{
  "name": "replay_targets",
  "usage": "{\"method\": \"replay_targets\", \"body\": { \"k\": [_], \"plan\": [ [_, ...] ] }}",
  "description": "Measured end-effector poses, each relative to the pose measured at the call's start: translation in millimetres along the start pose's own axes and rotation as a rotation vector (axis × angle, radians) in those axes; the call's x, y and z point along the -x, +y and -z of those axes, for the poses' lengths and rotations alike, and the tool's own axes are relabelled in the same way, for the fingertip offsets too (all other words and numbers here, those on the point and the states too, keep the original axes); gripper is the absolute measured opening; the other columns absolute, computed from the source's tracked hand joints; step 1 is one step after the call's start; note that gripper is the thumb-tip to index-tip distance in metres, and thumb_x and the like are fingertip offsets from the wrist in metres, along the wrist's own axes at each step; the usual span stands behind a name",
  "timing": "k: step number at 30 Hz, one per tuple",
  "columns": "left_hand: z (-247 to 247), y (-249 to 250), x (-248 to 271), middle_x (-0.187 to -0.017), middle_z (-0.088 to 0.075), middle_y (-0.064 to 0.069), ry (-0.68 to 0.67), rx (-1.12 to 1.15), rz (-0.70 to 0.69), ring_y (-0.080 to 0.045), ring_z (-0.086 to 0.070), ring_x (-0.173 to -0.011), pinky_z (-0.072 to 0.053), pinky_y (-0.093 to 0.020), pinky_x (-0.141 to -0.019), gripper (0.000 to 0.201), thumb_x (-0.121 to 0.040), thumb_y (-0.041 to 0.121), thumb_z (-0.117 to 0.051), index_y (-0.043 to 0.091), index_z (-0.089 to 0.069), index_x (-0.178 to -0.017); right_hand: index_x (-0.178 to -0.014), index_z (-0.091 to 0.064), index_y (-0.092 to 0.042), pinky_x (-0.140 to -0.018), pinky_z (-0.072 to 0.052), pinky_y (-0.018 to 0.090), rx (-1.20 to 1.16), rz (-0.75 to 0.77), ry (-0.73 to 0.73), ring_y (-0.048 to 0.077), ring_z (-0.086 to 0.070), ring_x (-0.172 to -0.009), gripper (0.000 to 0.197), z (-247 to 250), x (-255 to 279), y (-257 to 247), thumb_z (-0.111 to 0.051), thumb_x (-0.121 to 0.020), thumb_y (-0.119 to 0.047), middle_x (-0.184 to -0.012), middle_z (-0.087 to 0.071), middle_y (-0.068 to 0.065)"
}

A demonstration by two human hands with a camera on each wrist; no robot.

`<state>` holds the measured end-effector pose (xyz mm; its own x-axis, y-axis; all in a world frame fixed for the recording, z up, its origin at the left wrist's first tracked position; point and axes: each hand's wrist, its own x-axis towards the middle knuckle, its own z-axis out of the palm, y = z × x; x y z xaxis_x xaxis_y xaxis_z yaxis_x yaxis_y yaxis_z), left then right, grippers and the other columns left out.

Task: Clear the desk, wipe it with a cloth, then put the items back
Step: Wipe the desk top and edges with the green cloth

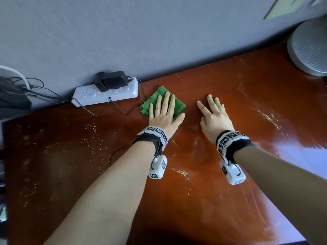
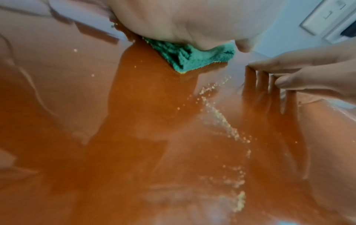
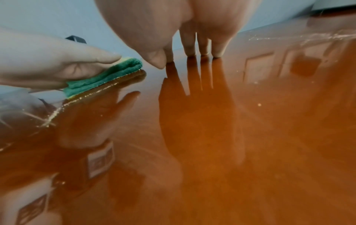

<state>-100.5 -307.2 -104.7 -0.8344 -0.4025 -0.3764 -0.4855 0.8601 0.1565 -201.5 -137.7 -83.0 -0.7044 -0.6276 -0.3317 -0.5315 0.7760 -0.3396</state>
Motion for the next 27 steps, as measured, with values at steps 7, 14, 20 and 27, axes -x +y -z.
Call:
{"method": "replay_targets", "body": {
  "k": [7, 14, 20, 27],
  "plan": [
    [14.4, 5.1, -30.7, -0.164, 0.017, 0.009, -0.007, 0.065, 0.023, -0.015, 0.016, -0.151, 0.010, -0.046, -0.121, 0.073, -0.098, 0.063, -0.017, 0.030, 0.008, -0.157, -0.155, -0.025, -0.028, -0.124, -0.004, 0.041, -0.033, -0.011, 0.005, 0.029, -0.001, -0.152, 0.057, 0.7, -2.5, 1.2, -0.034, -0.100, -0.022, -0.165, -0.004, 0.009],
    [33.6, 31.2, -77.6, -0.165, 0.013, 0.009, 0.006, 0.090, 0.075, -0.017, 0.014, -0.151, 0.008, -0.048, -0.121, 0.073, -0.098, 0.062, -0.021, 0.029, 0.004, -0.158, -0.156, -0.022, -0.028, -0.124, -0.002, 0.042, -0.029, 0.008, 0.011, 0.030, 0.001, -0.152, 0.058, 0.4, -1.6, 2.2, -0.035, -0.100, -0.021, -0.165, -0.002, 0.010],
    [45.3, 84.9, -114.4, -0.166, 0.006, 0.008, -0.031, 0.043, -0.073, -0.019, 0.010, -0.152, 0.008, -0.050, -0.121, 0.073, -0.098, 0.061, -0.020, 0.027, 0.001, -0.158, -0.157, -0.021, -0.025, -0.123, 0.001, 0.042, -0.055, 0.024, 0.019, 0.031, 0.003, -0.152, 0.062, -0.5, -0.9, 4.1, -0.039, -0.098, -0.018, -0.165, -0.001, 0.011],
    [48.3, 115.3, -134.6, -0.166, 0.002, 0.009, -0.057, 0.017, -0.197, -0.017, 0.004, -0.152, 0.007, -0.047, -0.122, 0.066, -0.101, 0.056, -0.020, 0.029, -0.002, -0.158, -0.156, -0.024, -0.026, -0.122, 0.004, 0.040, -0.084, 0.040, 0.002, 0.031, 0.003, -0.152, 0.060, -2.2, -1.5, 6.4, -0.040, -0.098, -0.019, -0.165, -0.001, 0.010]
  ]
}}
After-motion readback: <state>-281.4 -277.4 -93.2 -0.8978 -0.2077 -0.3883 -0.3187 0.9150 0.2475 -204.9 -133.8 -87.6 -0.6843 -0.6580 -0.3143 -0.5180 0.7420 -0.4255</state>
